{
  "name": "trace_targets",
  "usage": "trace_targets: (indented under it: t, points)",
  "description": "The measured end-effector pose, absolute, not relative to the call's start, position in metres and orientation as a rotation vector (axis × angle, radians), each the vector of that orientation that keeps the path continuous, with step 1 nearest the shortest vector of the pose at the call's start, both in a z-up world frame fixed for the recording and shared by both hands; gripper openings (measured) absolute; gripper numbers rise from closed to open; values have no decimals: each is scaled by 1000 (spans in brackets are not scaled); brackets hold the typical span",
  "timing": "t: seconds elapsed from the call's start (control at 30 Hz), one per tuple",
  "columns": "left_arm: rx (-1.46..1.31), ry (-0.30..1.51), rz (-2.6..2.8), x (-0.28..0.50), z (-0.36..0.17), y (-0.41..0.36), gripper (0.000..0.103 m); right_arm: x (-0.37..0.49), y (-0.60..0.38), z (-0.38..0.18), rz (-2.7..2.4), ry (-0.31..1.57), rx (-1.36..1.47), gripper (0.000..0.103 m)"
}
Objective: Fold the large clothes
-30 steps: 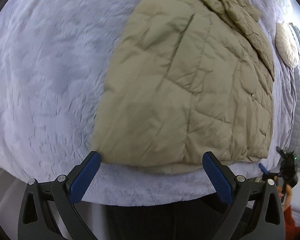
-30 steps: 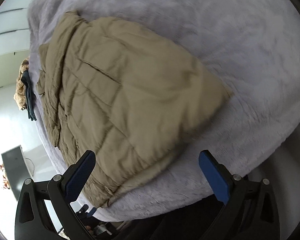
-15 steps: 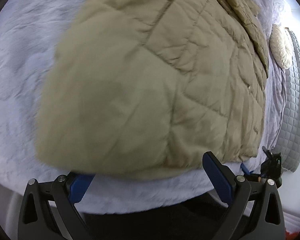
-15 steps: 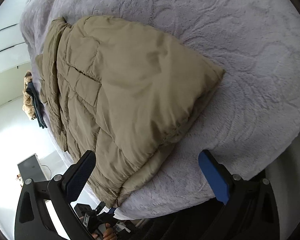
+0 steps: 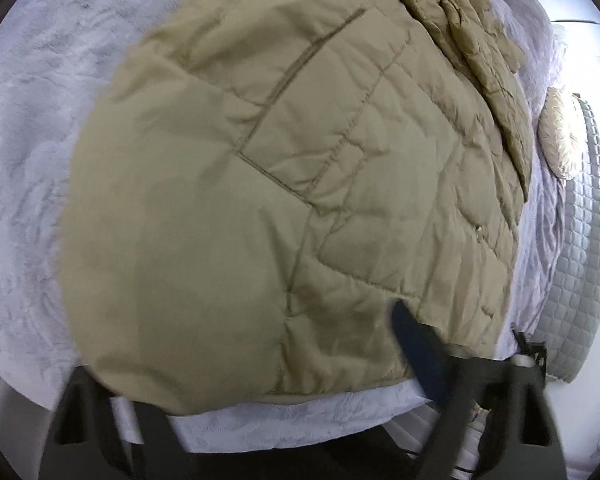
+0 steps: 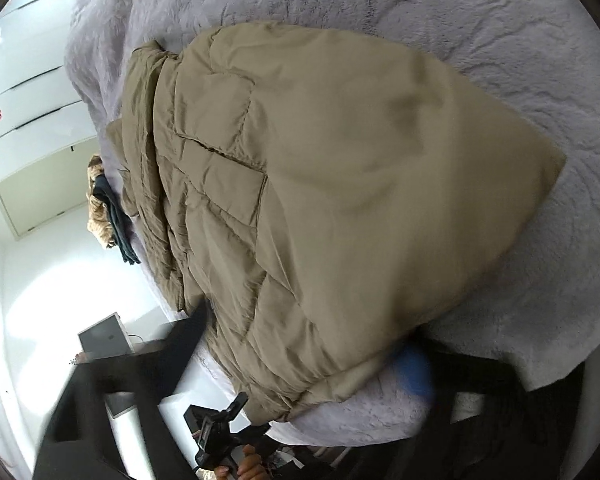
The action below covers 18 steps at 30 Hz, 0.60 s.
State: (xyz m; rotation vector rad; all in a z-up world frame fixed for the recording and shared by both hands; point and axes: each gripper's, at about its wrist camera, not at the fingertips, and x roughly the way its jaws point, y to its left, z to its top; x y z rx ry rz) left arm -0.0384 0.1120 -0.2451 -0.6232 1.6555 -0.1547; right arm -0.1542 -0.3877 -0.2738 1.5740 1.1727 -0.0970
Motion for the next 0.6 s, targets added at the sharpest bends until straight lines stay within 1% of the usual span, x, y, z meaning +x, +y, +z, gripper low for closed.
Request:
trace_targets:
  t: [0.03, 0.07, 0.13, 0.17, 0.2, 0.23, 0.43, 0.6]
  points:
    - [-613, 1655, -148, -38, -244, 114, 53, -156, -388, -274, -107, 1188, 1576, 42]
    - [-601, 1656, -147, -38, -243, 117, 32, -156, -390, -276, -109, 1191, 1584, 37]
    - [-578, 1650, -145, -36, -240, 122, 20, -158, -391, -278, -123, 1192, 1596, 15]
    - [-581, 1636, -149, -35, -236, 124, 16, -158, -391, -277, -127, 1187, 1599, 13]
    - [-578, 1622, -155, -33, -231, 126, 14, -157, -392, -275, -122, 1179, 1597, 9]
    - [-565, 1605, -160, -31, -224, 125, 14, -155, -390, -269, -103, 1169, 1584, 9]
    - [-512, 1488, -212, -8, -175, 120, 14, -128, -392, -224, 18, 1112, 1488, 8]
    - [-502, 1326, -240, 31, -123, 118, 14, -84, -399, -169, 119, 1014, 1378, 7]
